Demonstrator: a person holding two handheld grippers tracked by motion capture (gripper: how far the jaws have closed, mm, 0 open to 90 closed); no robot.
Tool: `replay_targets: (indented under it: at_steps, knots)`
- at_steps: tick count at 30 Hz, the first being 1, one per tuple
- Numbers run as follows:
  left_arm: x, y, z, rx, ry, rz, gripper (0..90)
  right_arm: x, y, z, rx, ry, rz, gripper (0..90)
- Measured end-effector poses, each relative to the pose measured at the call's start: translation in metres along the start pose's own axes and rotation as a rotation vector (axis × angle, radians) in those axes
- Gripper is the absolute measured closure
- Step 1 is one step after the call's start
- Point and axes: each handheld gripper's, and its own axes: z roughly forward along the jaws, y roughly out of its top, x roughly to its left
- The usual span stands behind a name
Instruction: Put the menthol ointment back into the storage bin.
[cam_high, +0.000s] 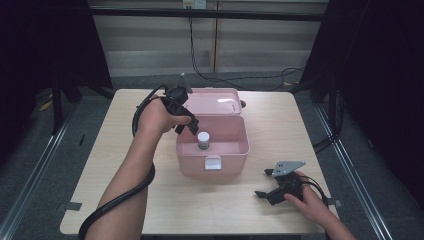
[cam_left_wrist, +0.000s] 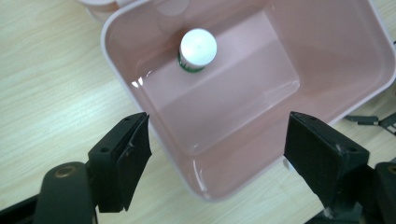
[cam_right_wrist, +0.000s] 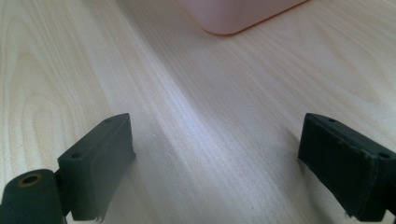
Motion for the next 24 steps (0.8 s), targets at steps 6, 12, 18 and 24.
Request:
replay_targets:
  at_steps: [6, 12, 18, 24]
  knots:
    - [0.008, -0.011, -0.007, -0.002, 0.002, -0.006, 22.2, 0.000, 0.000, 0.000, 0.000, 0.000, 0.000, 9.6]
    - [0.014, -0.024, -0.008, 0.011, 0.004, 0.004, 22.3, 0.000, 0.000, 0.000, 0.000, 0.000, 0.000, 9.6]
    - [0.020, -0.035, -0.008, 0.004, -0.001, 0.007, 22.2, 0.000, 0.000, 0.000, 0.000, 0.000, 0.000, 9.6]
    - [0.025, -0.047, -0.007, -0.004, -0.003, 0.006, 22.2, 0.000, 0.000, 0.000, -0.002, -0.001, 0.000, 9.6]
